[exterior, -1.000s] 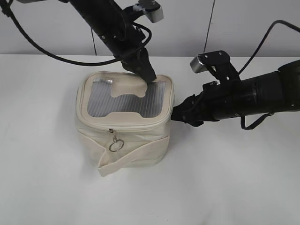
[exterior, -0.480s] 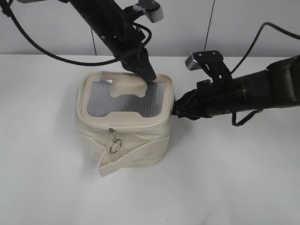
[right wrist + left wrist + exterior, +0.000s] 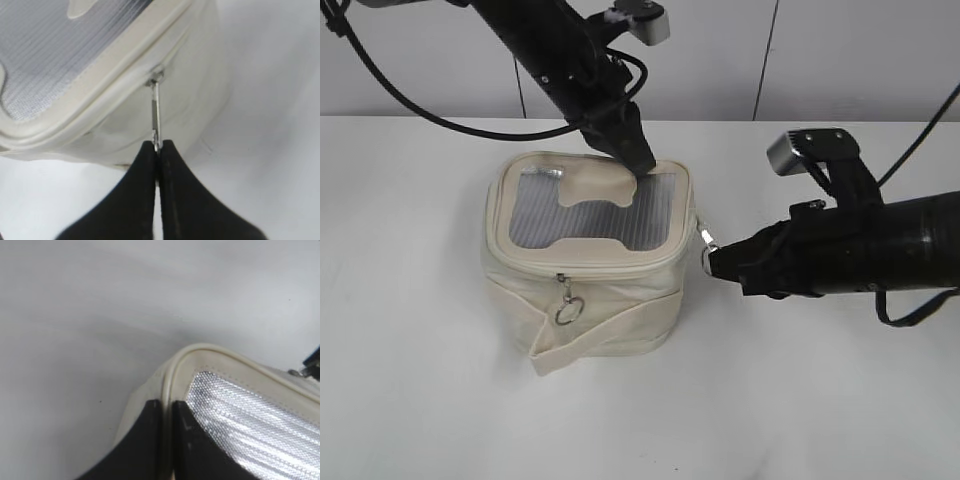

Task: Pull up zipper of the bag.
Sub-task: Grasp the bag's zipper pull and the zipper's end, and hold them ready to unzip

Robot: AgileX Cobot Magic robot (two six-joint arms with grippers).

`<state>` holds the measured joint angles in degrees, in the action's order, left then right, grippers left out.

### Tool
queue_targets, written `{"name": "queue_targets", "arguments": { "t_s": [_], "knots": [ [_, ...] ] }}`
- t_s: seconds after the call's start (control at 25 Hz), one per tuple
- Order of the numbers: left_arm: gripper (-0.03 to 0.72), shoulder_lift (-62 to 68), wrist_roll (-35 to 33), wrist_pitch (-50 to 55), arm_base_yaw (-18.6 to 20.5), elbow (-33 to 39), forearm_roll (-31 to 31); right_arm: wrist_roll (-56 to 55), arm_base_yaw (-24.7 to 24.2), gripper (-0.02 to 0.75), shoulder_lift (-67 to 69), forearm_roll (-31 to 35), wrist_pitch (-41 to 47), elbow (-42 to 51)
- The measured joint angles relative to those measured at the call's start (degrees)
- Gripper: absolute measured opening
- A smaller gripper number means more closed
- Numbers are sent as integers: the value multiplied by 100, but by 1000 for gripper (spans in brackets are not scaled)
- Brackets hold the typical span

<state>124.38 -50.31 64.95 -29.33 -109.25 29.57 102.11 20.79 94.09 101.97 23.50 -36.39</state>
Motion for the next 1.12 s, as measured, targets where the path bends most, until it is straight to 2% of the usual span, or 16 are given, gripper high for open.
{"name": "queue_targets", "arguments": {
  "t_s": [0.24, 0.36, 0.56, 0.72, 0.96, 1.12],
  "knots": [
    [33, 0, 519, -89, -18, 0, -86, -228, 54, 8, -466, -171, 802, 435],
    [33, 0, 720, -148, -24, 0, -130, -323, 464, 8, -466, -190, 846, 453],
    [32, 0, 991, -159, -41, 5, -102, -366, 1498, 8, -466, 370, 140, 405],
    [32, 0, 1066, -159, -59, 5, -50, -422, 2156, 8, -379, 425, -545, -12],
    [32, 0, 1071, -201, -128, 5, -12, -842, 2660, 8, 506, 389, -672, -1024],
    [32, 0, 1111, -170, -128, 5, 23, -1265, 2703, 13, 647, 319, -758, -1123]
  ]
}}
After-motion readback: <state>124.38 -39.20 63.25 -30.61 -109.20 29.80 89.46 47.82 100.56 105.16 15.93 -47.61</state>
